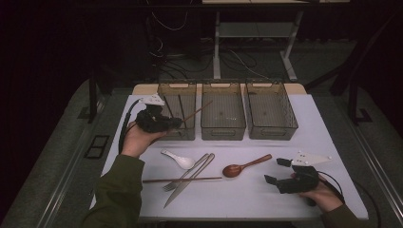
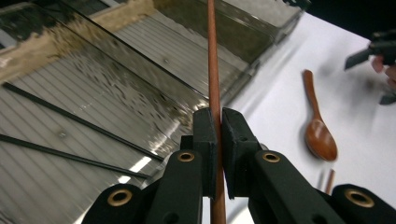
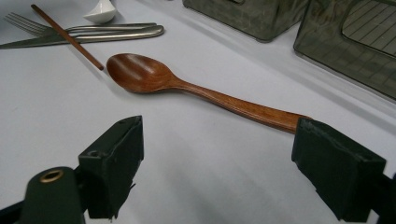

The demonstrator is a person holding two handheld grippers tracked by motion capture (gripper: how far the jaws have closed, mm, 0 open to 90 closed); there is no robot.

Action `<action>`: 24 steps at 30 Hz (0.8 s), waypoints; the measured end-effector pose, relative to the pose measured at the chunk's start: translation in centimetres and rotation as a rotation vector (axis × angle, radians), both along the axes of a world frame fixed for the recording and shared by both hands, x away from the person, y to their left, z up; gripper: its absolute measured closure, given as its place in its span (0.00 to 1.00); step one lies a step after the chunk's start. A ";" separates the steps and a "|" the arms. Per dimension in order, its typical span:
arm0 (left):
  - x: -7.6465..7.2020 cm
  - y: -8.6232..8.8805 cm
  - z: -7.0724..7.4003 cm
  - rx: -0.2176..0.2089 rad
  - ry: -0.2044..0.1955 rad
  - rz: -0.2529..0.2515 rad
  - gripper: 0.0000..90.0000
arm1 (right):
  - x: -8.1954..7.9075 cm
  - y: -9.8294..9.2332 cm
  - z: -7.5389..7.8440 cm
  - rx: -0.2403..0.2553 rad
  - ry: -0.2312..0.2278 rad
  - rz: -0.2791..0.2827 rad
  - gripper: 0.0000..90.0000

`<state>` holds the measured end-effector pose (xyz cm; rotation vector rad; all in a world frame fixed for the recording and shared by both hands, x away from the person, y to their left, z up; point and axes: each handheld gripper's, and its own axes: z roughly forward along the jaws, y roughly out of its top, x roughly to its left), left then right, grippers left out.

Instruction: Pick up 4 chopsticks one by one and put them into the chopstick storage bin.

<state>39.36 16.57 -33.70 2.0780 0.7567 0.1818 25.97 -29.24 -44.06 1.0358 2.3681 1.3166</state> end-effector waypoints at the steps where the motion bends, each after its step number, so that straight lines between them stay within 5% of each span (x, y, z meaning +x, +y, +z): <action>1: 0.2 0.0 0.1 0.001 0.000 0.004 0.93 | 0.0 0.0 0.0 0.001 0.000 0.000 0.18; 11: 2.8 -0.3 0.6 0.006 -0.015 0.064 0.93 | -0.1 0.1 0.0 -0.002 -0.003 0.005 0.18; 24: 6.7 0.3 -0.5 0.028 -0.043 0.198 0.93 | -0.1 0.1 0.0 -0.006 -0.004 0.009 0.18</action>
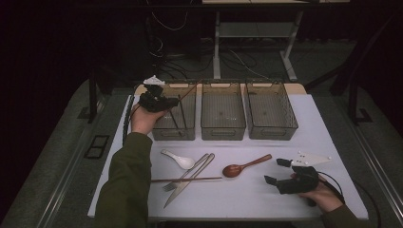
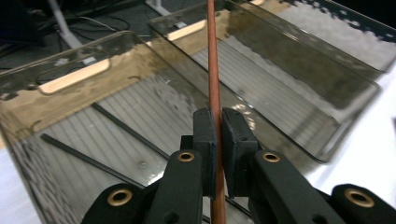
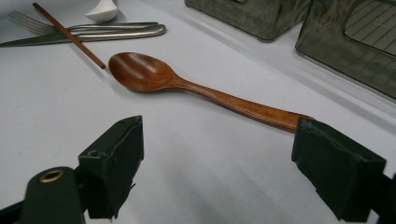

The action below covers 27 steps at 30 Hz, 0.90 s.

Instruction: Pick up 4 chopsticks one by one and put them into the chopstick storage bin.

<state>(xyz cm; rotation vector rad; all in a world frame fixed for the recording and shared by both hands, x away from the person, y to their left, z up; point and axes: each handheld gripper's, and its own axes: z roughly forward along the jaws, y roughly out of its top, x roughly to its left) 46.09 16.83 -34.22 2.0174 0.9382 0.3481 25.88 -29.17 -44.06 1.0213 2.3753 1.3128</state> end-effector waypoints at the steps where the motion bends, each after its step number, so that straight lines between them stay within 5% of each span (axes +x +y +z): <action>1: 0.2 0.0 -0.1 0.014 -0.002 0.006 0.93 | 0.0 0.0 0.0 0.000 0.000 0.001 0.18; 16: 3.0 -0.3 -3.2 0.067 0.064 0.141 0.93 | -0.1 0.0 0.0 -0.004 -0.005 0.009 0.18; 27: 3.6 -0.1 -4.3 0.079 0.110 0.177 0.93 | -0.1 0.0 0.0 -0.005 -0.008 0.011 0.18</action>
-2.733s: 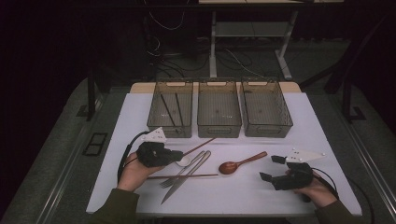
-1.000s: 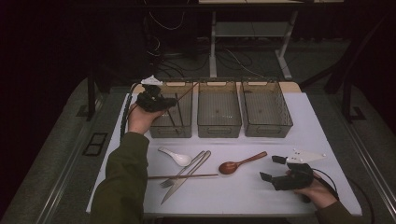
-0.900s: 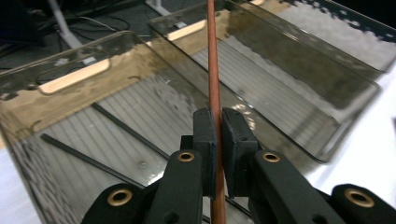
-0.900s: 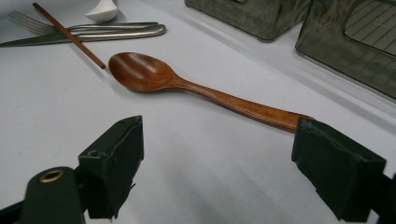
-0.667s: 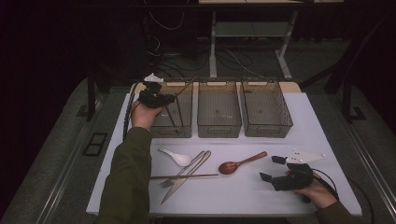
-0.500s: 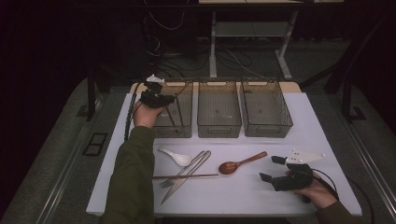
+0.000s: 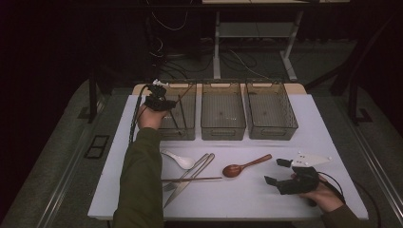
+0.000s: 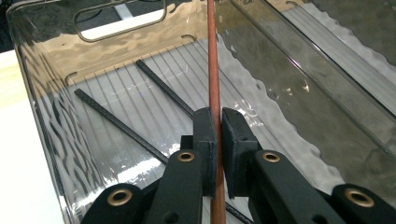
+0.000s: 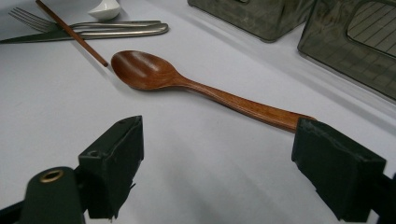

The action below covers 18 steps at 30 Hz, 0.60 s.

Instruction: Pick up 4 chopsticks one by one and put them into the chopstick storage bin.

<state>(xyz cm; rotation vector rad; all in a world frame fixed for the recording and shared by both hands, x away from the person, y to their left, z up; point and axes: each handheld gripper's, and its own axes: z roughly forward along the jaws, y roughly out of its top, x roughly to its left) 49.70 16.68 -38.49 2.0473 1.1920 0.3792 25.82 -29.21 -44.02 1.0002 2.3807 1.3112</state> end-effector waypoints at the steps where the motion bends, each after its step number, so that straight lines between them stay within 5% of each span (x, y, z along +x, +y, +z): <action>1: 0.0 0.0 -0.1 -0.001 0.008 0.003 0.93 | 0.0 0.0 0.0 -0.001 -0.001 0.001 0.18; 3: 0.1 0.1 -0.1 0.014 0.007 0.015 0.91 | 0.0 0.0 0.0 -0.001 -0.001 0.002 0.18; 8: -0.2 0.1 0.4 -0.007 -0.026 0.031 0.66 | 0.0 0.0 0.0 0.001 0.000 0.001 0.18; 18: -2.3 -0.2 2.1 -0.105 -0.069 -0.091 0.57 | -0.1 0.0 0.1 0.002 0.002 0.000 0.18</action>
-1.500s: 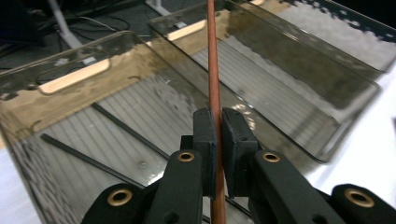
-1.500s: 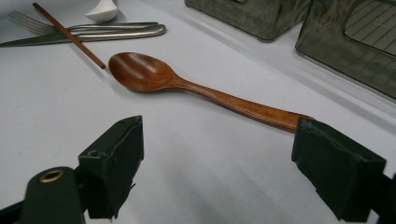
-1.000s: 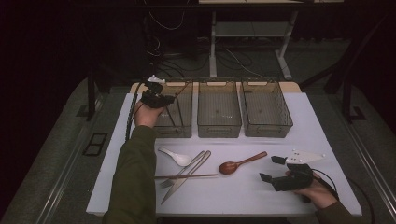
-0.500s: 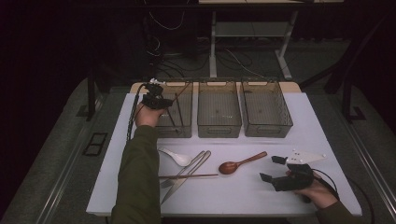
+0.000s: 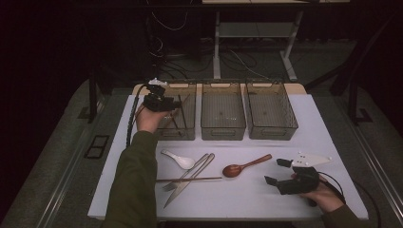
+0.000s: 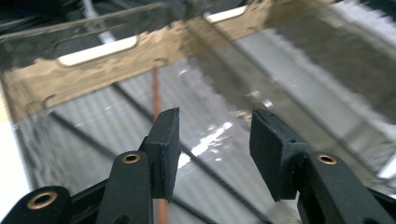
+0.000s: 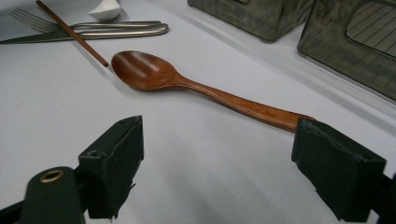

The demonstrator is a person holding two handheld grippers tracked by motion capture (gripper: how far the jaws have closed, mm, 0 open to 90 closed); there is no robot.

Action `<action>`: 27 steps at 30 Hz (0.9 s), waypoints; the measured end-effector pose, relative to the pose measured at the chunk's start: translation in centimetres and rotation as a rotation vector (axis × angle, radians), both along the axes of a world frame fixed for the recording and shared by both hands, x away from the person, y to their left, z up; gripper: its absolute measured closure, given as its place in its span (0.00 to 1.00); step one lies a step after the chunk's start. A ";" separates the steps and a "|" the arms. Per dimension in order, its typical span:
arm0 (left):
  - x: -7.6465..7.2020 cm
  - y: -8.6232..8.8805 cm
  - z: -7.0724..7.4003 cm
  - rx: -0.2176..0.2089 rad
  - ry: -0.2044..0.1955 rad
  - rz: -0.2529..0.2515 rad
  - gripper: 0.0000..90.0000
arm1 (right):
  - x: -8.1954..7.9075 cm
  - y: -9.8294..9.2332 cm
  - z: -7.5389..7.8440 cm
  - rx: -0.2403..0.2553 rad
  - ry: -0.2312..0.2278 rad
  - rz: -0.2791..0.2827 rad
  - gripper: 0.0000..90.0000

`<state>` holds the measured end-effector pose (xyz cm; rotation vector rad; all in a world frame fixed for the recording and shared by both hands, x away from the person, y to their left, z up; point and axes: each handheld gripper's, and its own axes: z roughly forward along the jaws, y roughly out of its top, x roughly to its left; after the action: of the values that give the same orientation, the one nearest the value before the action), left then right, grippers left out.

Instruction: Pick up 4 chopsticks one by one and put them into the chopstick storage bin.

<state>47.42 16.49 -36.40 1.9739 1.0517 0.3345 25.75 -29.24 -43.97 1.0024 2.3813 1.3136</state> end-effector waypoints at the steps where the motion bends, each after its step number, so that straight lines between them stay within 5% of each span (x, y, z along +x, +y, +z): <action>1: -0.2 0.0 0.2 -0.006 0.001 -0.013 0.56 | 0.0 0.0 0.0 -0.001 0.000 0.001 0.18; 6: -1.7 -0.3 0.9 -0.052 -0.008 -0.087 0.48 | 0.0 0.1 0.0 -0.003 -0.001 0.001 0.18; 27: -9.3 -1.2 0.7 0.013 -0.048 -0.255 0.32 | -0.1 0.0 0.1 0.001 -0.003 -0.008 0.18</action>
<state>38.11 15.26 -35.70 2.0725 0.7585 0.2480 25.68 -29.28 -43.82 1.0086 2.3721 1.3132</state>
